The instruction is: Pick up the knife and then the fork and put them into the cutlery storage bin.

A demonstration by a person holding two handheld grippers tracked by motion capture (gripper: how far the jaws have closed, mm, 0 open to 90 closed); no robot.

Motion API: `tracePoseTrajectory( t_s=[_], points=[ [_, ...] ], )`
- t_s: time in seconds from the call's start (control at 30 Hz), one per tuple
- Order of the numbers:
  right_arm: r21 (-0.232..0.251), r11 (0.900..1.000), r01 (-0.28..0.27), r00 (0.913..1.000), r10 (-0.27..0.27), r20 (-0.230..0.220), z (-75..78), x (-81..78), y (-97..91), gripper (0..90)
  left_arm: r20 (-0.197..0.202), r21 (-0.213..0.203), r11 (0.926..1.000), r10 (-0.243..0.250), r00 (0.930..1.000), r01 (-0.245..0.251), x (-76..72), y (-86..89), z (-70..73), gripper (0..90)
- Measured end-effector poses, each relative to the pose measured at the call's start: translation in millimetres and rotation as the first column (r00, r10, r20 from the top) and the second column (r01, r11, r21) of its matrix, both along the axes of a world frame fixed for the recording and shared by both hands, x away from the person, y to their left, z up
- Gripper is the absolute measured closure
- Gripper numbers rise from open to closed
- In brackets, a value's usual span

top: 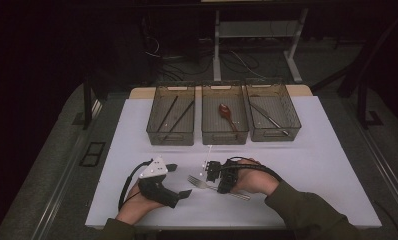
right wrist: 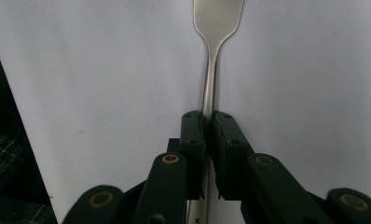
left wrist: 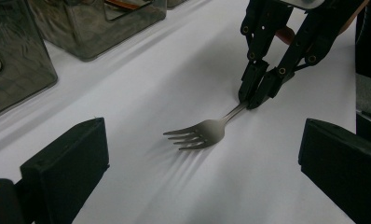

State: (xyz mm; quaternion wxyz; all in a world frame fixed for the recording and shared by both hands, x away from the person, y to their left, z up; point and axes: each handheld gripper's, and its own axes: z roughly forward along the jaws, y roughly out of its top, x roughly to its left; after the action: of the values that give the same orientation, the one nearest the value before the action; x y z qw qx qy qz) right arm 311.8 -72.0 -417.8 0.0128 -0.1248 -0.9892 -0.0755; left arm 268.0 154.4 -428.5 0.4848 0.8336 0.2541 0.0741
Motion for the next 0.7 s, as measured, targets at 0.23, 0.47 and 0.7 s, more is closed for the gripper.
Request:
tracePoseTrajectory(
  t_s=[0.23, 0.47, 0.7],
  points=[
    [0.027, 0.9996, 0.004, 0.9999, -0.004, -0.012, 0.0, 1.5, -3.5, 83.1, 0.003, -0.003, 1.0000, 0.001, 1.0000, -0.001, 0.1, 0.6, 0.3, 0.7],
    [0.065, 0.9971, 0.039, 0.9992, -0.039, -0.013, 1.0, 4.8, -12.3, 83.2, 0.002, 0.000, 1.0000, 0.000, 1.0000, 0.000, 0.1, 0.3, 0.2, 0.7],
    [0.137, 0.9867, 0.088, 0.9961, -0.087, -0.006, 6.3, 11.3, -25.8, 83.3, 0.002, -0.003, 1.0000, 0.003, 1.0000, -0.003, 0.2, 0.7, 0.3, 0.7]
  ],
)
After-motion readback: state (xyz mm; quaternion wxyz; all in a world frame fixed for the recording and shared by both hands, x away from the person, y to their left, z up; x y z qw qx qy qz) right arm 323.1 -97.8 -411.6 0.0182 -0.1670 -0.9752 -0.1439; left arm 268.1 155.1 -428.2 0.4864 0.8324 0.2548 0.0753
